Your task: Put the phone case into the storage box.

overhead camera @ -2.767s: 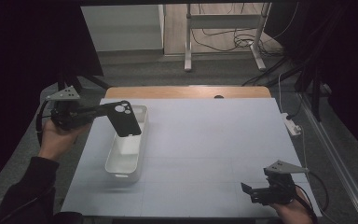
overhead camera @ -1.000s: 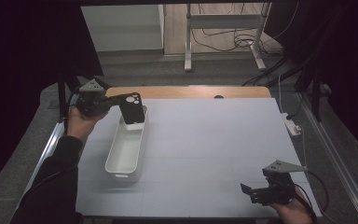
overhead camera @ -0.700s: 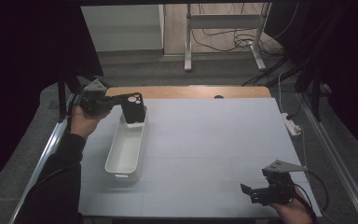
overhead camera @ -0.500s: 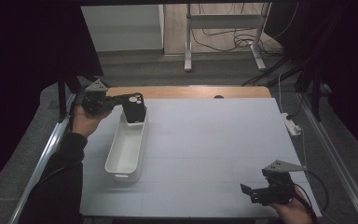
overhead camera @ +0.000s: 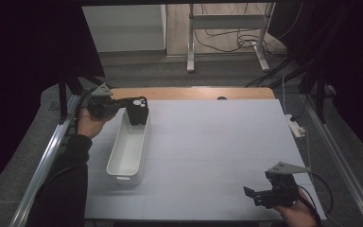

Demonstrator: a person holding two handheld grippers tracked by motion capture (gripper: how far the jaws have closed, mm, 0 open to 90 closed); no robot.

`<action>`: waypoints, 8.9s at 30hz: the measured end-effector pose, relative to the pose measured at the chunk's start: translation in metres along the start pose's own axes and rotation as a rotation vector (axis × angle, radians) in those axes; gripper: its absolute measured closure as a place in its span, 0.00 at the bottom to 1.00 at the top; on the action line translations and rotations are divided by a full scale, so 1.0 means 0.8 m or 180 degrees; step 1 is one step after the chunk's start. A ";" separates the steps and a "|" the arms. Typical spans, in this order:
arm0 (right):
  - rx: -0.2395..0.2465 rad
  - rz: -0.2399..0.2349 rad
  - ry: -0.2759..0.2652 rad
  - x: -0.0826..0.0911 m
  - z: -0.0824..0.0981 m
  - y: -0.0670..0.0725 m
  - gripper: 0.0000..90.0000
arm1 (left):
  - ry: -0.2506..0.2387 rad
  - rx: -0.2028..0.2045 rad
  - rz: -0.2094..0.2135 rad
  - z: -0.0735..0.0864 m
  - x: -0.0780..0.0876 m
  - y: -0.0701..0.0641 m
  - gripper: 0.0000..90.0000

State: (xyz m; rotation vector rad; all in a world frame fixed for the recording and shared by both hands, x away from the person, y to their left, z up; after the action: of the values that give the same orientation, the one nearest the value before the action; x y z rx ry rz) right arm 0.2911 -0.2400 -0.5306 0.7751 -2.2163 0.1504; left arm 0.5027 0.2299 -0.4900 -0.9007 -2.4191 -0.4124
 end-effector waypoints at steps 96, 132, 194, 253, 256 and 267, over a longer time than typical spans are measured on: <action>0.0039 0.0007 -0.0064 0.003 -0.002 0.001 0.00 | 0.0113 0.0884 0.0029 0.034 0.025 -0.050 0.11; 0.0083 0.0010 -0.0058 0.002 -0.002 0.003 0.00 | -0.0007 0.0887 -0.0038 0.046 0.068 -0.083 0.00; 0.0088 0.0013 -0.0078 0.002 -0.003 0.003 0.00 | -0.0119 0.0838 0.0202 0.078 0.132 -0.163 0.00; 0.0088 0.0035 -0.0070 0.002 -0.003 0.003 0.00 | 0.0098 0.0869 -0.0141 0.159 0.197 -0.199 0.00; 0.0085 0.0035 -0.0068 0.002 -0.003 0.003 0.00 | 0.0131 0.0874 -0.0158 0.163 0.197 -0.201 0.00; 0.0081 0.0037 -0.0068 0.002 -0.003 0.003 0.00 | 0.0300 0.0867 -0.0177 0.174 0.193 -0.206 0.00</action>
State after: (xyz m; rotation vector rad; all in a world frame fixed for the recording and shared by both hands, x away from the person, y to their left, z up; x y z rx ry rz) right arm 0.2906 -0.2379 -0.5276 0.7810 -2.2434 0.1773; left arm 0.2419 0.2508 -0.5328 -0.6810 -2.3455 -0.1359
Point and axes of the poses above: each handheld gripper's, and its own axes: x roughly backward along the jaws, z roughly out of its underside, y roughly to its left, the point moved 10 cm from there along -x, roughly forward along the jaws, and after that the axes turned 1 degree about -x, right-handed, at the moved point
